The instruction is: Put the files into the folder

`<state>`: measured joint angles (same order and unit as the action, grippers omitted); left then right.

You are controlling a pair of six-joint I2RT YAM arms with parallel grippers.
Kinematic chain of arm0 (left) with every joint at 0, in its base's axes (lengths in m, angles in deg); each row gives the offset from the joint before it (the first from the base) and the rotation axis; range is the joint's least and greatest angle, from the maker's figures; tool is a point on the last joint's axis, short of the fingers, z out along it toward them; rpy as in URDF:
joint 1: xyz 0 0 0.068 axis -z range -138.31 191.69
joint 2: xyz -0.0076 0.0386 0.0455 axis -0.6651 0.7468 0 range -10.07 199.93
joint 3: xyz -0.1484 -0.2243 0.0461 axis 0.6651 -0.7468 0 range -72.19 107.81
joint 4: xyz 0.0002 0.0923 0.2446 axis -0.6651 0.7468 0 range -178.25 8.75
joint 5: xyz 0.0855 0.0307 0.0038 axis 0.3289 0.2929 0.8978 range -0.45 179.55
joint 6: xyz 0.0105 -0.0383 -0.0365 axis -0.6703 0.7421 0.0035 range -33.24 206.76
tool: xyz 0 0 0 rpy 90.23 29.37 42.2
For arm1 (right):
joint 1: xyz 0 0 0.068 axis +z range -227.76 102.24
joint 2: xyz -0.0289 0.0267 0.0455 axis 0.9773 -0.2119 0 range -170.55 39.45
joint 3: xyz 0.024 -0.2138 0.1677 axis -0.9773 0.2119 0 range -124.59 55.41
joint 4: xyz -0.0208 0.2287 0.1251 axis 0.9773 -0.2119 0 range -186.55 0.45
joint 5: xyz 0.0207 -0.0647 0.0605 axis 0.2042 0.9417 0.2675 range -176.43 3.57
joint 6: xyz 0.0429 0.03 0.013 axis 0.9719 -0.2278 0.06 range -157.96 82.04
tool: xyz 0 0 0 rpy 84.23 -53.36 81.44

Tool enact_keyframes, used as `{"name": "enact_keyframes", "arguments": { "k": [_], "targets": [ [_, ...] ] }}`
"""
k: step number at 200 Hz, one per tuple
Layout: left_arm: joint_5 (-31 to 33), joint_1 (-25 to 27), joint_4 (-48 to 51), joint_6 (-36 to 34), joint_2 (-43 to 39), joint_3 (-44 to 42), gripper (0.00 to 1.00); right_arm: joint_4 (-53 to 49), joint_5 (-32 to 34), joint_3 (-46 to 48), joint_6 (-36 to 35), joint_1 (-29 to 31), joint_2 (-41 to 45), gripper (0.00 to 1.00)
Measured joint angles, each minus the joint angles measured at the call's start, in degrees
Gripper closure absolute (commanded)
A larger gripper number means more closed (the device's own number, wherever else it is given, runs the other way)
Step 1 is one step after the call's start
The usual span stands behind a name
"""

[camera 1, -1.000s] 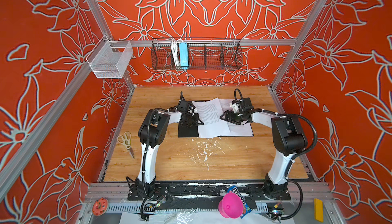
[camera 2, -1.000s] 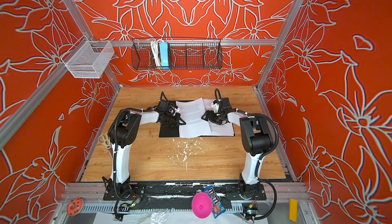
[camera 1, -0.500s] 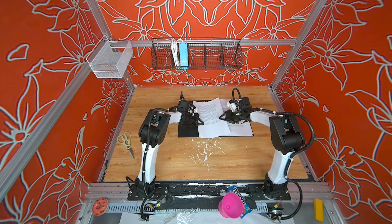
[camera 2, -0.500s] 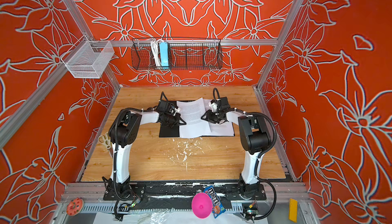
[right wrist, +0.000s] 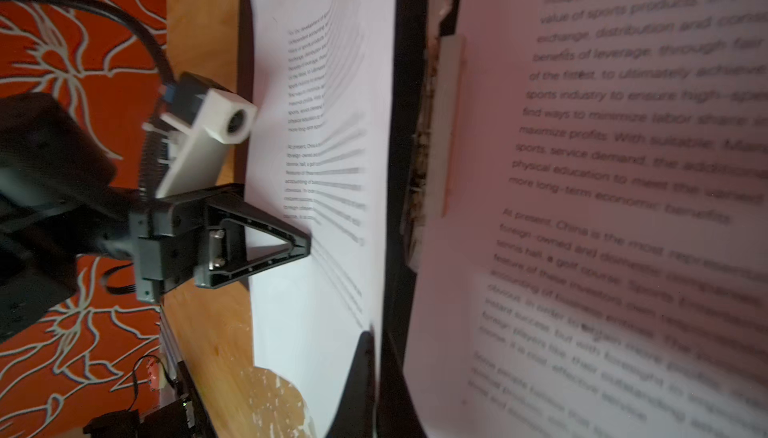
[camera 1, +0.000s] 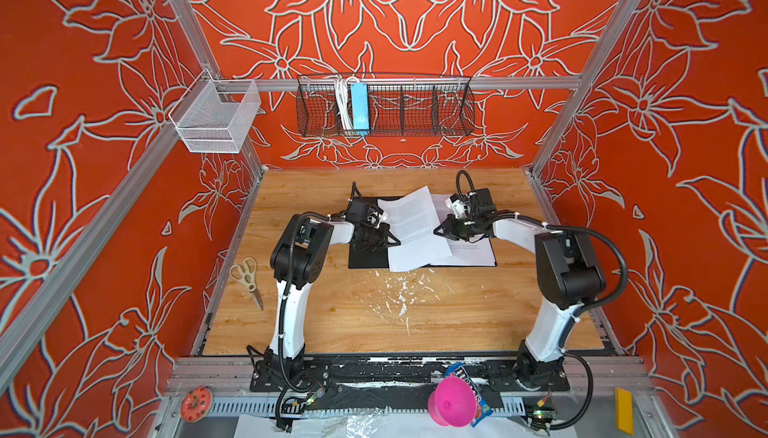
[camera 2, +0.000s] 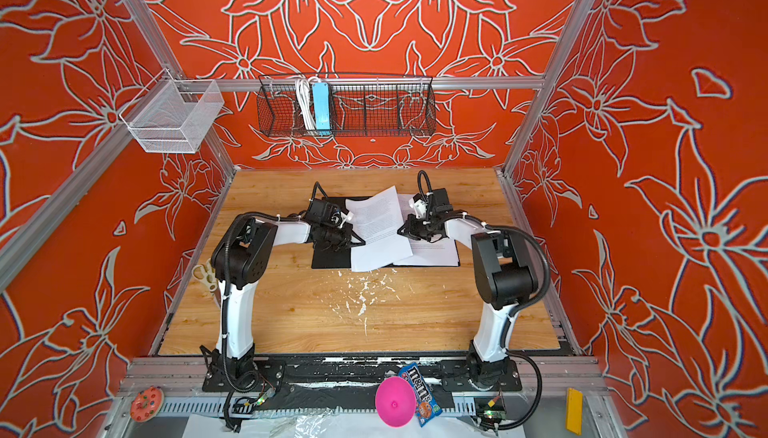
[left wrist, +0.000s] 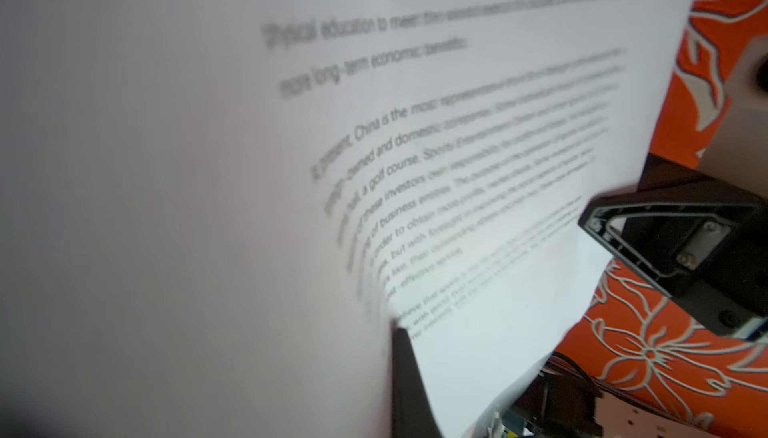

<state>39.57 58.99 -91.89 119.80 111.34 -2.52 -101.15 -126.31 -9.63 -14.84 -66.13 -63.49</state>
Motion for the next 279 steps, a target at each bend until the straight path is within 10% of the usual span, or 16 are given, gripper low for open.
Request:
{"name": "enact_keyframes", "arguments": {
  "k": [26, 37, 76, 146, 279],
  "targets": [
    [-0.4, 0.2, -5.6, 0.3, -10.7, -8.1, 0.69, -2.3, 0.8, 2.3, 0.1, -0.7, 8.7, 1.0],
    [0.2, 0.2, -7.3, 0.3, -16.5, -10.9, 0.0, -4.1, 2.4, 2.3, -0.3, -2.2, 12.1, 1.0],
    [5.2, 0.3, -8.3, -2.9, -30.8, -13.5, 0.02, -14.8, 12.8, -2.0, -4.1, -9.7, 13.2, 1.0],
    [6.6, -0.7, -7.6, -3.8, -27.5, -15.7, 0.02, -29.8, 34.6, -16.6, -12.9, -11.3, -7.9, 1.0],
    [2.7, -0.9, -10.4, -2.9, -25.3, -16.3, 0.02, -30.1, 28.7, -16.5, -9.7, -10.8, -5.5, 1.0]
  ]
}}
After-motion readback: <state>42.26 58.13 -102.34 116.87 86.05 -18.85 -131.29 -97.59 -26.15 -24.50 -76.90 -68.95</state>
